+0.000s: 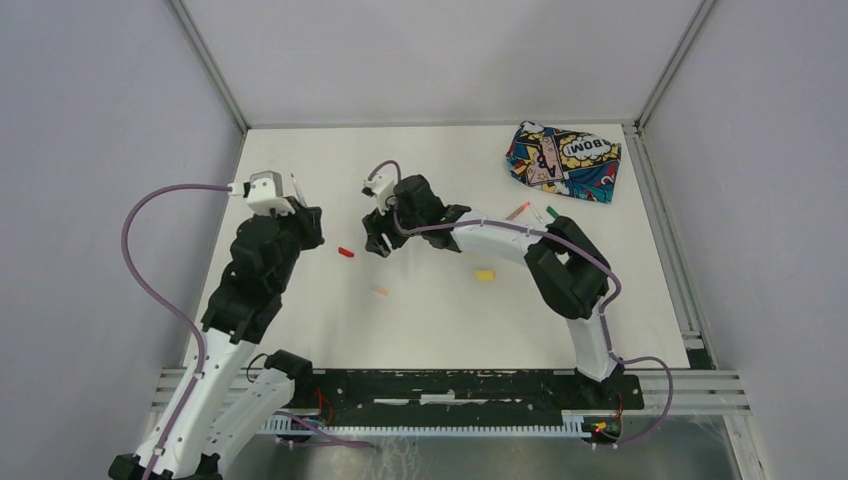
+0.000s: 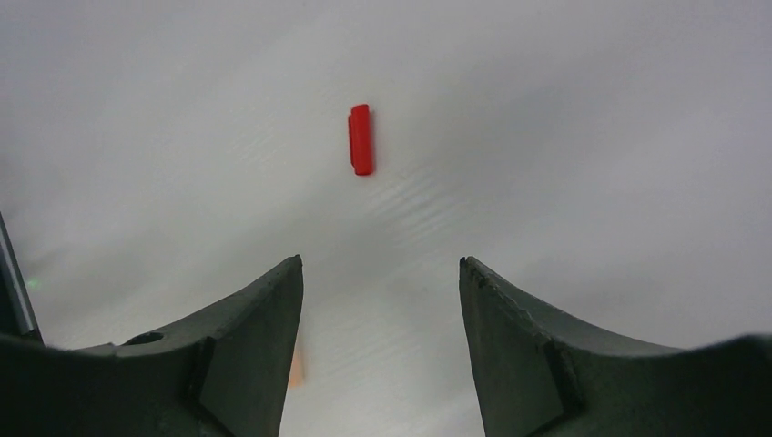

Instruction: Insert the pens into the pen caps

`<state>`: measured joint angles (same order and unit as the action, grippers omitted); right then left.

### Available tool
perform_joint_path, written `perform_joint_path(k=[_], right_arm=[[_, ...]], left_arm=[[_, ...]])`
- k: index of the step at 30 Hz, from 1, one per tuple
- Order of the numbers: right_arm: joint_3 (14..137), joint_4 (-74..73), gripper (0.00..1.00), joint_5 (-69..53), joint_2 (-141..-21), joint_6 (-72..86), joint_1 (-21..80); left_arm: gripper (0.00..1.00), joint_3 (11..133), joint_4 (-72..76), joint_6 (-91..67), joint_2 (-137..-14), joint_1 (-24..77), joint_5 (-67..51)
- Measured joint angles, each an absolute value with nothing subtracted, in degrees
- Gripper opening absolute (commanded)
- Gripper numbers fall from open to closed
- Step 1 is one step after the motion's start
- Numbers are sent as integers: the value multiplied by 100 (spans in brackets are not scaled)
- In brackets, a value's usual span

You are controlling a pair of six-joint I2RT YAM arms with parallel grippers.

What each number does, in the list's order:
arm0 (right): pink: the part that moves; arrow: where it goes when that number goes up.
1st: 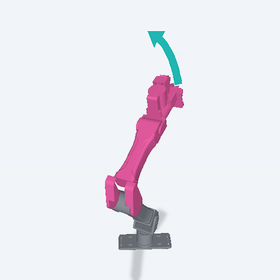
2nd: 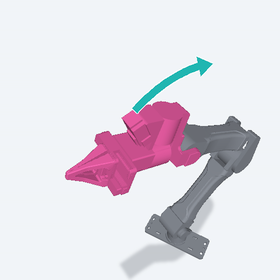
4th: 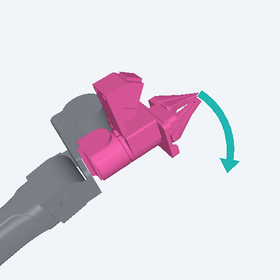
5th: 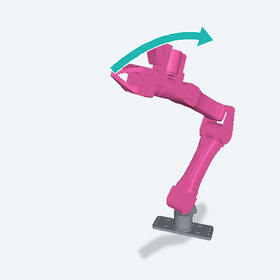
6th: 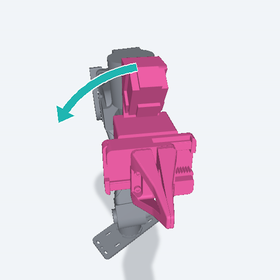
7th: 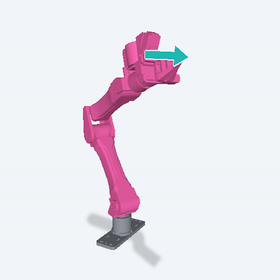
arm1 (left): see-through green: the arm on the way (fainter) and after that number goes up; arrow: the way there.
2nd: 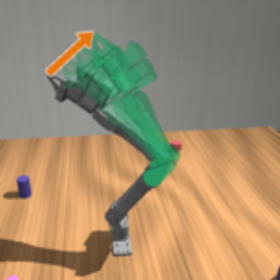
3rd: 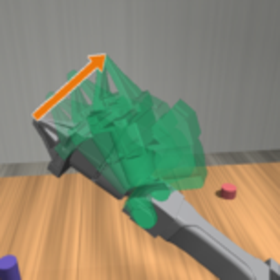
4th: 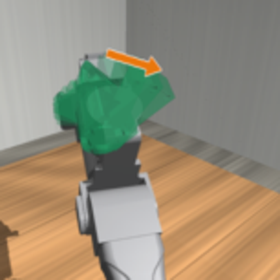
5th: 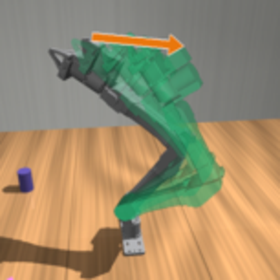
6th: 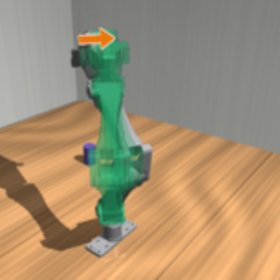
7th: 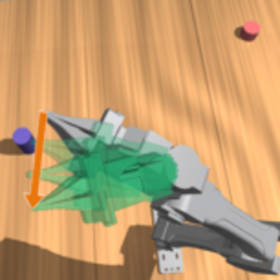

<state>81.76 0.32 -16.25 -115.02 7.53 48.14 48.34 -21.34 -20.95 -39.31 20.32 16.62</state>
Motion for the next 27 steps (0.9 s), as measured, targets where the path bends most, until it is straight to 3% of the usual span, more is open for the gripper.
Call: perform_joint_path(k=[12,27], right_arm=[[9832,19,63,-1551,-13021,615,5277],[10726,-14,47,-1273,-14027,167,5465]], left_arm=[[2,4834,-2460,-1962,-3336,2032,1599],[2,4803,-2497,-1831,-3122,2032,1332]])
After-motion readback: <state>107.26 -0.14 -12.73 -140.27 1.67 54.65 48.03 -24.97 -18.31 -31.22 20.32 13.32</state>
